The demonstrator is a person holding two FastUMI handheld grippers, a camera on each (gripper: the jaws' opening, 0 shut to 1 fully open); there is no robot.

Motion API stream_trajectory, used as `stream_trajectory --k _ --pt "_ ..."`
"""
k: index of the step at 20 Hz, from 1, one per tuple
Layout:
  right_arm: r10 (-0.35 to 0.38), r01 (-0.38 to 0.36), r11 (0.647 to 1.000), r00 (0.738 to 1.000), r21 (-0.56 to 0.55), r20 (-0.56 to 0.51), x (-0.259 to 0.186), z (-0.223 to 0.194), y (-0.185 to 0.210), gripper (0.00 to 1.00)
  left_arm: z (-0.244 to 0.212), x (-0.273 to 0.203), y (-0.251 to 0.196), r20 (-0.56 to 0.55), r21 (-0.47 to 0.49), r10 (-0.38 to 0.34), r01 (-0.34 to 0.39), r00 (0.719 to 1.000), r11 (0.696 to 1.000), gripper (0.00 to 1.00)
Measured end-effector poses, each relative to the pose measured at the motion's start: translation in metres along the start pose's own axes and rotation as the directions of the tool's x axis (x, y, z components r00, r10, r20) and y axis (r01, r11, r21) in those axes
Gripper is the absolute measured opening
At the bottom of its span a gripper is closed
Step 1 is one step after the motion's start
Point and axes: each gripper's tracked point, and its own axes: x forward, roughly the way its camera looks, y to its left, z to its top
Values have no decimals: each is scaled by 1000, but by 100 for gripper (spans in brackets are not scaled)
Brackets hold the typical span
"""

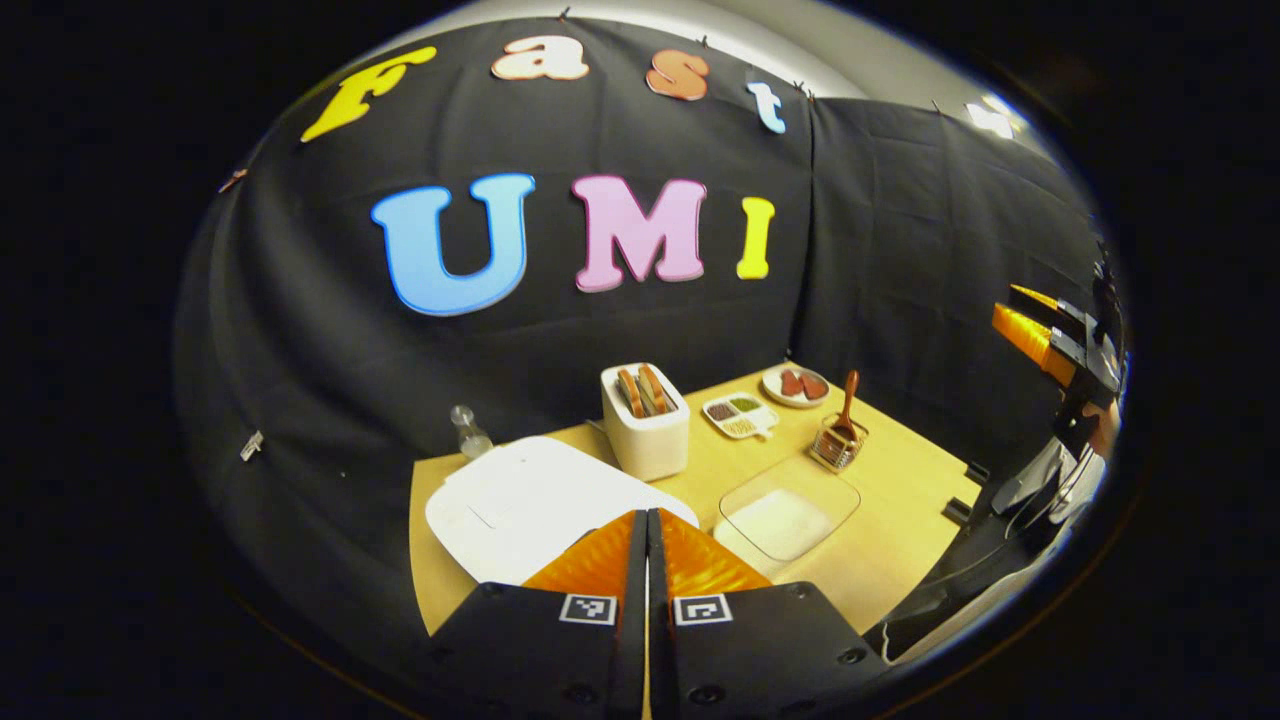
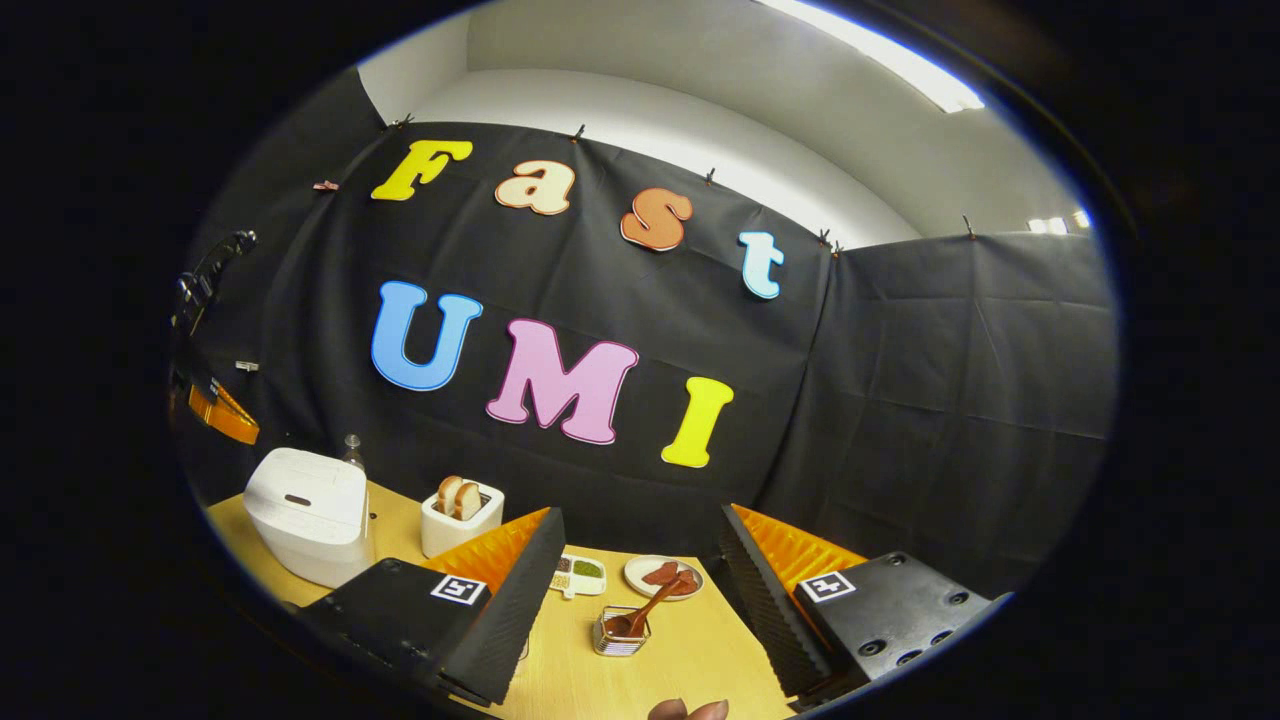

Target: Close the left gripper, press the button to open the rice cooker; take a wooden spoon from the chopstick holder with the right hand, scoop a spoonful of rice and pour it into the rice cooker, then put the wooden spoon back into the chopstick holder.

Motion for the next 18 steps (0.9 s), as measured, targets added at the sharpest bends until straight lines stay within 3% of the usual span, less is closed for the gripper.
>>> stream_trajectory --k 4,7,8,18 --pt "-44 44 999 999 6 -12 -4 -6 -14 97 -13 36 24 -114 36 -54 58 992 998 7" --pt "-69 69 998 998 -2 -8 -9 -6 -23 97 -29 67 37 -173 -16 -101 100 980 995 4" --pt "-68 68 998 998 -1 -9 -9 -7 -23 97 -32 75 41 -181 -36 -112 107 977 994 7" --pt "-125 123 992 991 -27 -51 -14 -25 -35 97 -79 126 64 -294 -76 -115 96 949 992 7"
